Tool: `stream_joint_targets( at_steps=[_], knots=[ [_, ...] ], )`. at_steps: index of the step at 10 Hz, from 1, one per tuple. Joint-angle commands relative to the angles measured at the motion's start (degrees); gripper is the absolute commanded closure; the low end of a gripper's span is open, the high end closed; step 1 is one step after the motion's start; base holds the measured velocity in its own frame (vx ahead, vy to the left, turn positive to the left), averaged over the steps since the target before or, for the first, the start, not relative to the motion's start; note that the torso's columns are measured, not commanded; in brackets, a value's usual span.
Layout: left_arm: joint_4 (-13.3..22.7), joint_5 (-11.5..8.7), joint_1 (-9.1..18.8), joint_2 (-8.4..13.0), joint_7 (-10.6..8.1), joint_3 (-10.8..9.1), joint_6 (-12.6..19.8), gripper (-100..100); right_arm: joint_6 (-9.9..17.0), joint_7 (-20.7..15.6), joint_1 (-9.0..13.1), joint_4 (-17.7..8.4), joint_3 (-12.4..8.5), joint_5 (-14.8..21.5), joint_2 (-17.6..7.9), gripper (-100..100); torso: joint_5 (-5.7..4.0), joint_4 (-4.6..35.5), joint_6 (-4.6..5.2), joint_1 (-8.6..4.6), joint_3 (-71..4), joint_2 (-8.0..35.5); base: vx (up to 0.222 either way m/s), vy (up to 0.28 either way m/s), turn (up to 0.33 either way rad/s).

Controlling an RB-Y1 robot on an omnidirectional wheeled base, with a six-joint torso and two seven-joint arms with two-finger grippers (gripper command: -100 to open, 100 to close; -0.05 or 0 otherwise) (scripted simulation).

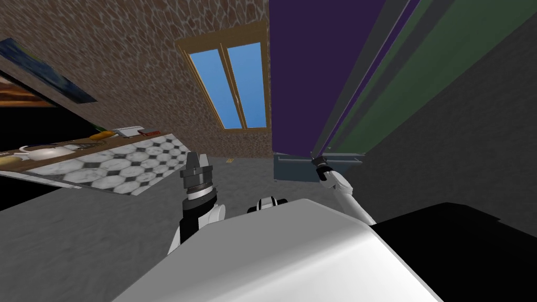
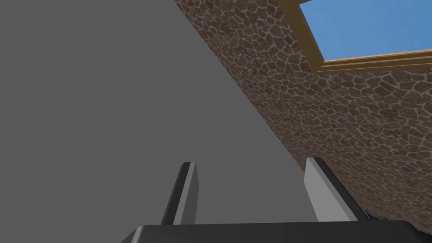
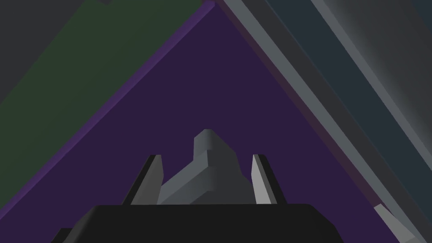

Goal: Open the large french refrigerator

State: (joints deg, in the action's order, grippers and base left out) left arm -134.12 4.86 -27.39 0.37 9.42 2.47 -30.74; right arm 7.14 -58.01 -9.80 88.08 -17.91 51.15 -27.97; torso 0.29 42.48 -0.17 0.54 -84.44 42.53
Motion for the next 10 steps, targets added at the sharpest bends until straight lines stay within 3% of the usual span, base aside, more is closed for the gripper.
stream_joint_targets(
  at_steps=[1,4,5,6,10],
  knots=[
    [0.00,0.00,0.00,0.00,0.00,0.00,0.00,0,2.54,-0.35,-0.07,0.69,-1.49,0.28,0.85,100,0.04,0.03,0.01,-0.09,-0.03,-0.04,-0.020,0.276,-0.099],
    [0.00,0.00,-0.01,0.01,0.00,-0.01,0.00,0,5.44,-0.64,-0.18,0.78,-3.33,0.45,1.57,100,0.13,0.11,0.14,-0.22,-0.02,0.01,-0.027,0.266,-0.102],
    [0.00,0.00,-0.01,0.00,0.00,0.00,0.00,0,5.11,-0.61,-0.54,0.76,-2.52,0.24,1.60,100,0.11,0.08,0.24,-0.14,0.01,0.04,-0.005,0.132,-0.046],
    [0.00,0.00,0.00,0.02,0.00,-0.02,0.00,0,7.34,-0.85,-0.84,1.09,-3.94,0.94,2.84,100,0.06,0.11,0.09,-0.57,-0.03,-0.02,0.044,0.185,-0.078],
    [-0.01,0.00,-0.01,0.01,0.00,-0.01,0.00,0,10.36,-1.18,-0.84,1.86,-6.09,1.96,4.24,100,0.04,0.00,0.09,-0.15,-0.03,-0.04,0.047,0.243,-0.104]
  ],
)
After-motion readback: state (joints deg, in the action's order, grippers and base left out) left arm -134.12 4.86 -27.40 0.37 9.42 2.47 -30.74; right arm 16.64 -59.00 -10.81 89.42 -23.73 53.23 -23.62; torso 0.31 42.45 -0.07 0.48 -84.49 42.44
